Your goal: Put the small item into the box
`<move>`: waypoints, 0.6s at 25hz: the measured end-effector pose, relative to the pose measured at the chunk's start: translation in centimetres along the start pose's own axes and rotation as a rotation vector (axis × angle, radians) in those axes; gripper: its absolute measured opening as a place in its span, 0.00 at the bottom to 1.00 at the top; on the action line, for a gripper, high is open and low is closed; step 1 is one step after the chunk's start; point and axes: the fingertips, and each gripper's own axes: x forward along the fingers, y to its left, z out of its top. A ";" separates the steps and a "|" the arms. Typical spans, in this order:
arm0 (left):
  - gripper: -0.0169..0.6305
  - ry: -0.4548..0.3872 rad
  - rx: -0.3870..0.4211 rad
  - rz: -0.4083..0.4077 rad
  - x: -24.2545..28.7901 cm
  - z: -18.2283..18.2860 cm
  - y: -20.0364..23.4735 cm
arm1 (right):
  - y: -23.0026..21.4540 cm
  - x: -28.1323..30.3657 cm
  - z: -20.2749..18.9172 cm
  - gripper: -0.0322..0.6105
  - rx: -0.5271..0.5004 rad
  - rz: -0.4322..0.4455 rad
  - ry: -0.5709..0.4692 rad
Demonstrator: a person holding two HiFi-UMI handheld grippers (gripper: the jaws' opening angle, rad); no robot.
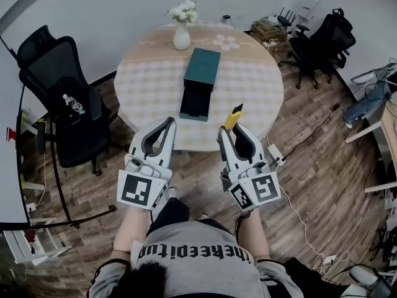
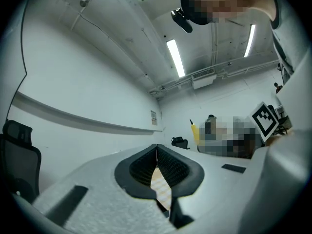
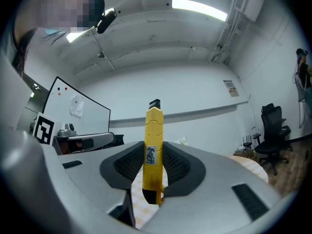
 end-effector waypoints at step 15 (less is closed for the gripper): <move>0.05 0.011 -0.028 -0.085 4.4 -2.7 7.5 | -0.4 8.2 -1.7 0.23 0.009 -0.087 0.005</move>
